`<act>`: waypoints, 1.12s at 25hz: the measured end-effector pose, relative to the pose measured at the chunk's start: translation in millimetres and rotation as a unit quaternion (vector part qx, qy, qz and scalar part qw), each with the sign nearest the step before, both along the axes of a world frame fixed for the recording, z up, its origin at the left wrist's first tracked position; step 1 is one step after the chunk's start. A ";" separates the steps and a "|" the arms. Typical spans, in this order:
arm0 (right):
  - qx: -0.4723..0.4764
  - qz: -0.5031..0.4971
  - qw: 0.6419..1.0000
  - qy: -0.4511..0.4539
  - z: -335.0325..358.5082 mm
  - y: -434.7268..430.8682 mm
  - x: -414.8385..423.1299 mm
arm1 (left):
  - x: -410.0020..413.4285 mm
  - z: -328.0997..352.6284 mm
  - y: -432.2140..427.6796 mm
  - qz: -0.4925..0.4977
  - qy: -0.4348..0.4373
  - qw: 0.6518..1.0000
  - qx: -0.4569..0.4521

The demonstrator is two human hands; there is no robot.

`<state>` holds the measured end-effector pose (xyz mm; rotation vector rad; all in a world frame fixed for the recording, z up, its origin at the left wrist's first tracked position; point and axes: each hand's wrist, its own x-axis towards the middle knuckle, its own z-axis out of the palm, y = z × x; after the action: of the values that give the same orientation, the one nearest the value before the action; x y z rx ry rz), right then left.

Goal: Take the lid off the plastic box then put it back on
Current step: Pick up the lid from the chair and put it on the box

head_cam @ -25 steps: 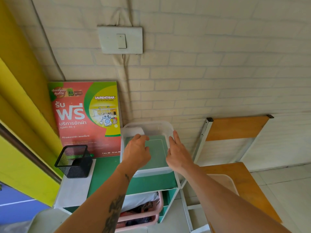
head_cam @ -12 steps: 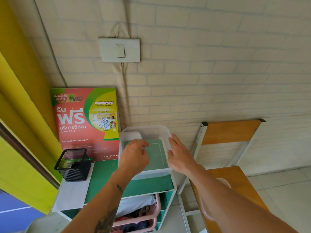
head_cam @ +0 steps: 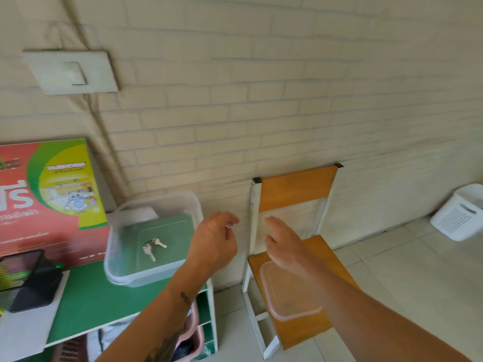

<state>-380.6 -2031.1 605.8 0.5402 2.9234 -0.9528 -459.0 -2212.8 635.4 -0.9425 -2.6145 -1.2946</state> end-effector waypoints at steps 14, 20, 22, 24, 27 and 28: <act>-0.030 0.013 0.983 -0.182 -122.1 167.5 87.8 | 97.2 -153.0 154.4 0.042 -0.234 0.923 -0.304; -0.039 0.006 0.978 -0.203 -208.6 188.9 80.6 | 88.3 -240.4 181.7 0.057 -0.215 0.917 -0.332; -0.030 -0.001 0.978 -0.205 -243.0 194.7 72.6 | 79.0 -274.4 190.7 0.060 -0.208 0.919 -0.330; -0.011 -0.012 0.981 -0.196 -278.6 198.1 63.9 | 71.4 -311.2 197.7 0.067 -0.202 0.916 -0.339; 0.022 -0.037 0.985 -0.167 -314.1 200.0 55.6 | 65.9 -350.2 201.3 0.071 -0.211 0.908 -0.354; 0.028 -0.046 0.985 -0.161 -324.8 200.1 53.9 | 66.2 -361.2 202.4 0.071 -0.219 0.906 -0.356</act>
<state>-326.7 -1831.0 281.0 0.7580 2.6602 -0.7132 -392.8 -2010.4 274.2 -0.5139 -3.5330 -0.5336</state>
